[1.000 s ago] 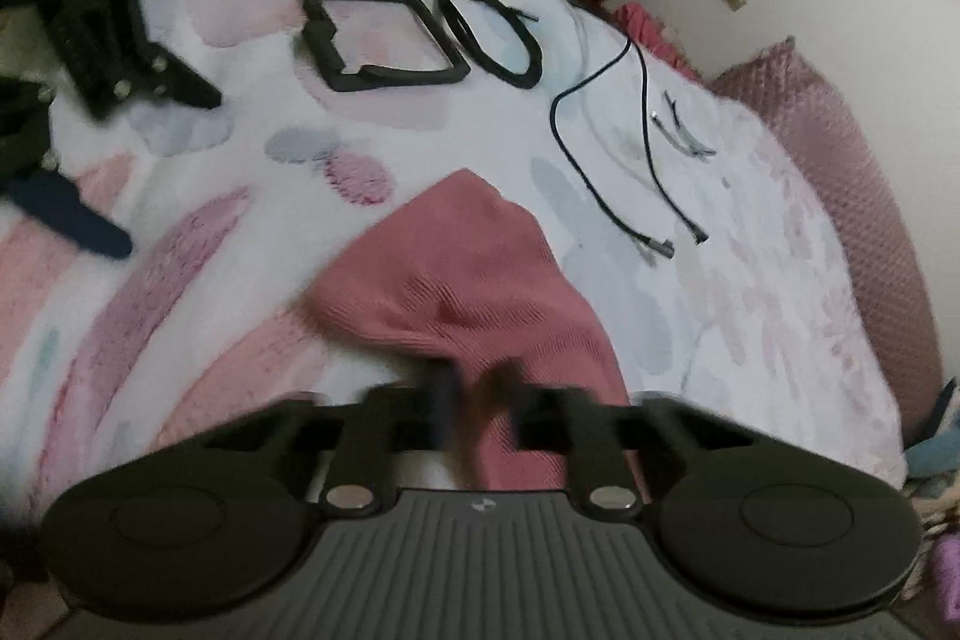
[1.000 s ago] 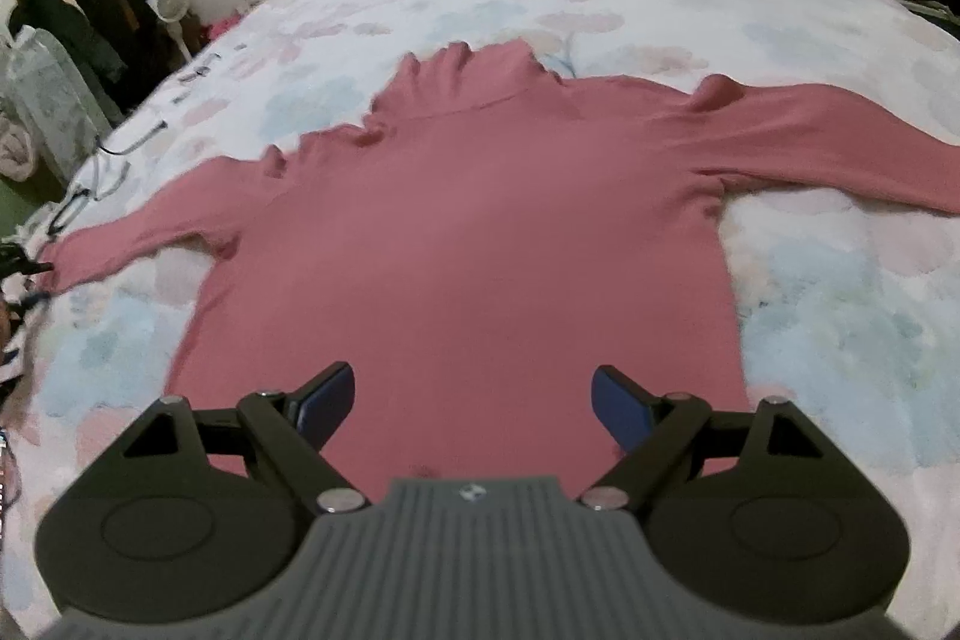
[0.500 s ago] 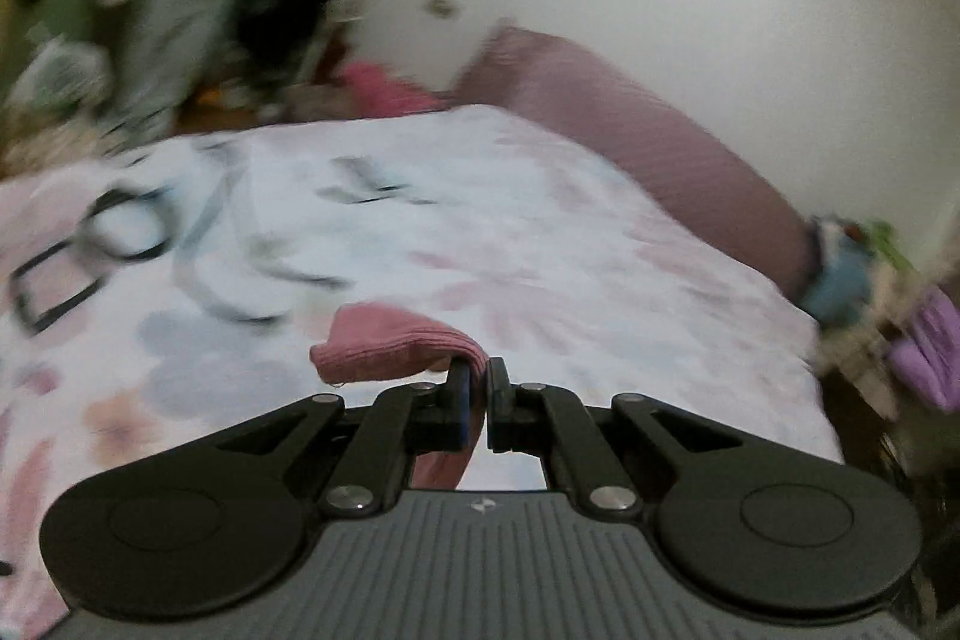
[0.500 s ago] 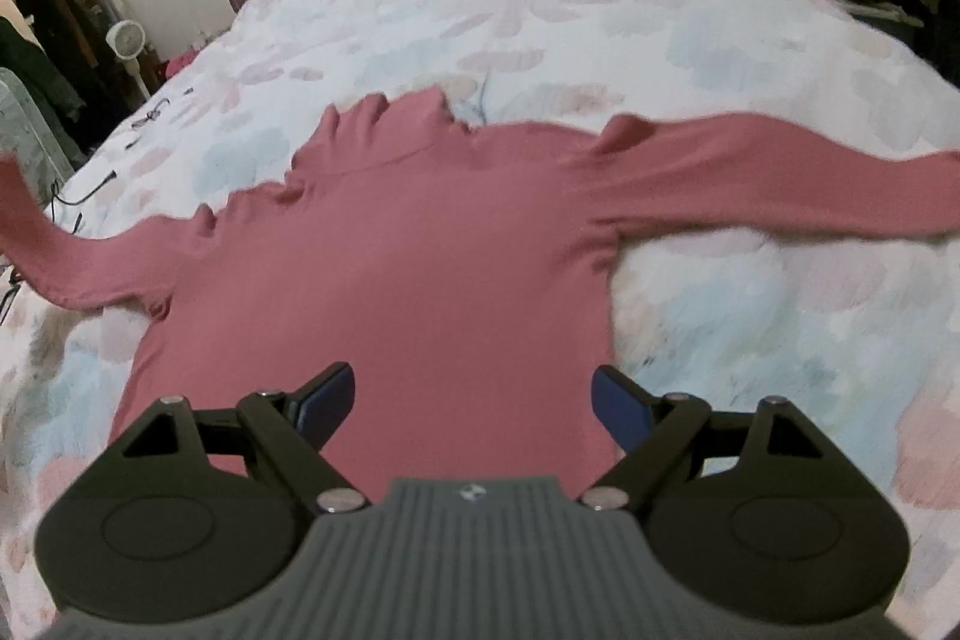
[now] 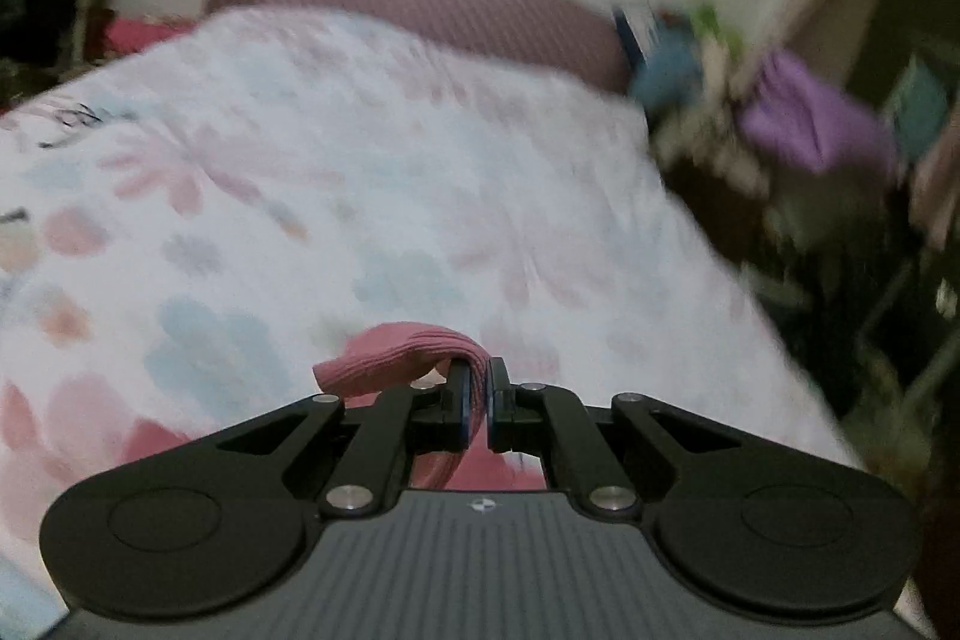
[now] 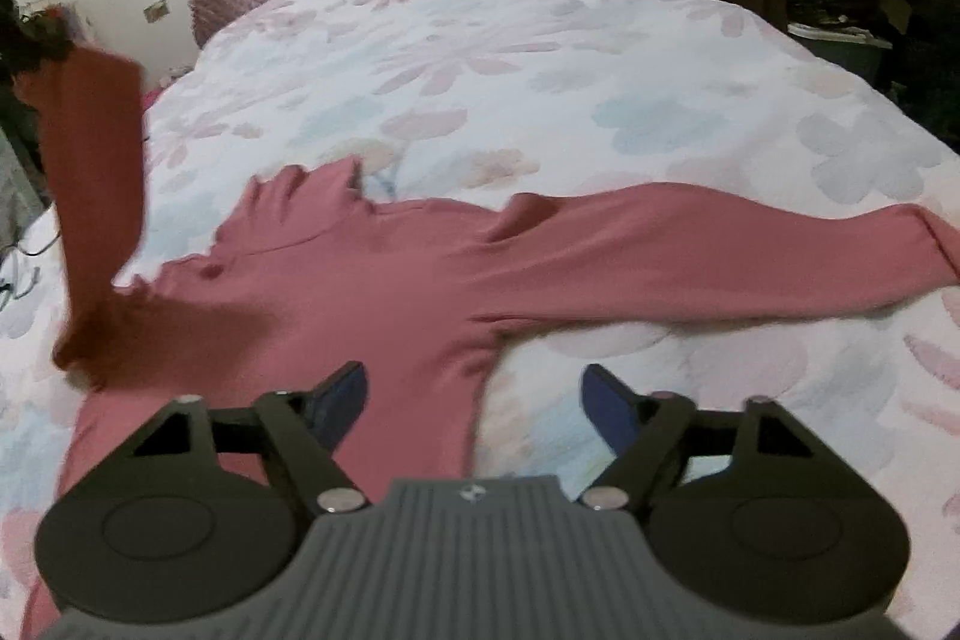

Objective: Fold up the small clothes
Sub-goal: 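Carry the held sleeve across the shirt body with the left gripper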

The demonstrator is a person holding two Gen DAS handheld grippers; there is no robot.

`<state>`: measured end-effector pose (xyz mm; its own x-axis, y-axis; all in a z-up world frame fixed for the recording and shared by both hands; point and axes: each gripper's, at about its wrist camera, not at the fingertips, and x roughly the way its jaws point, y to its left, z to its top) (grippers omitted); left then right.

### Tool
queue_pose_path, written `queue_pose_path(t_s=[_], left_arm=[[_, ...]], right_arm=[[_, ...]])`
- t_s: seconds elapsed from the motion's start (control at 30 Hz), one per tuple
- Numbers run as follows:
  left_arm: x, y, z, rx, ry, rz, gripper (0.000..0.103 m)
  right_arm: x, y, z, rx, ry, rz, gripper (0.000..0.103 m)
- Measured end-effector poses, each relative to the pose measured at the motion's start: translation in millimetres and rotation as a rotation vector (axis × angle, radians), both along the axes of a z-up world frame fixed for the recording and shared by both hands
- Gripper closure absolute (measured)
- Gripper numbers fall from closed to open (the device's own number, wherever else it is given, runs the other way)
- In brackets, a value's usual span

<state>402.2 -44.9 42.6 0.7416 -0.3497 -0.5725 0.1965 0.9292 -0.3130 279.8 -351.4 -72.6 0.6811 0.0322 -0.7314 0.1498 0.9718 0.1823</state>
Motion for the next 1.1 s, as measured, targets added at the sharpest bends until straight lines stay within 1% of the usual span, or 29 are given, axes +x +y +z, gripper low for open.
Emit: queue_pose_path(t_s=[0.03,0.1,0.13,0.17,0.2,0.27,0.3,0.37,0.4,0.47,0.53,0.6,0.67,0.73,0.8,0.87,0.9,0.93,1.0,1.07,1.1], left_arm=[[-2.7,-17.0,-18.4,0.034,0.018,-0.027,0.099],[-7.5,-46.7,-58.8,0.099,0.07,-0.096,0.099],[-10.0,-57.0,-76.8,0.113,0.107,-0.127,0.099],[-13.7,-64.5,-98.1,0.117,0.16,-0.167,0.098],[-19.5,-72.8,-112.9,0.121,0.202,-0.201,0.098],[-31.2,-81.9,-137.6,0.131,0.276,-0.245,0.093],[-37.0,-85.3,-145.0,0.124,0.3,-0.268,0.091],[-43.7,-85.2,-154.0,0.11,0.329,-0.308,0.069],[-46.8,-82.3,-155.0,0.103,0.336,-0.328,0.065],[-54.0,-71.6,-150.4,0.067,0.34,-0.364,0.053],[-59.8,-58.6,-140.6,0.034,0.346,-0.382,0.048],[-63.0,-40.9,-130.4,0.012,0.331,-0.385,0.048],[-61.6,-20.8,-123.1,0.018,0.311,-0.351,0.048],[-56.5,0.9,-117.2,0.043,0.282,-0.299,0.048],[-52.2,31.8,-110.6,0.079,0.247,-0.22,0.048],[-42.7,62.4,-107.0,0.068,0.239,-0.131,0.048],[-38.1,78.8,-105.1,0.05,0.239,-0.085,0.048],[-35.4,95.0,-103.5,0.034,0.236,-0.044,0.048],[-31.4,123.1,-102.2,0.024,0.233,0.026,0.048],[-29.9,142.9,-105.9,0.026,0.239,0.065,0.048],[-29.8,149.3,-108.7,0.027,0.249,0.075,0.048]], right_arm=[[3.0,-4.7,-4.1,-0.004,0.012,-0.006,0.039],[6.7,-11.2,-12.3,0.005,0.034,-0.011,0.044],[8.9,-14.3,-17.5,0.011,0.05,-0.015,0.045],[10.1,-16.2,-22.5,0.017,0.067,-0.018,0.045],[10.9,-18.3,-27.1,0.025,0.08,-0.017,0.046],[10.5,-19.3,-34.2,0.034,0.095,-0.008,0.047],[10.9,-19.2,-36.9,0.034,0.104,-0.005,0.046],[11.2,-17.8,-40.7,0.035,0.112,0.003,0.047],[12.1,-16.8,-41.6,0.037,0.115,0.008,0.047],[15.5,-13.2,-41.9,0.045,0.117,0.018,0.047],[19.7,-7.4,-39.8,0.056,0.111,0.032,0.047],[25.3,-1.0,-36.2,0.081,0.1,0.047,0.05],[33.9,6.9,-33.6,0.114,0.095,0.069,0.054],[43.5,18.3,-30.7,0.13,0.094,0.106,0.056],[55.2,27.8,-28.1,0.156,0.097,0.134,0.056],[71.1,30.7,-26.7,0.232,0.107,0.127,0.056],[79.7,28.6,-28.1,0.281,0.118,0.104,0.054],[89.2,25.6,-30.5,0.332,0.132,0.075,0.044],[108.2,18.1,-40.0,0.419,0.168,0.005,0.029],[126.4,10.6,-57.9,0.524,0.237,-0.071,0.033],[134.3,9.8,-66.9,0.567,0.273,-0.091,0.041]])
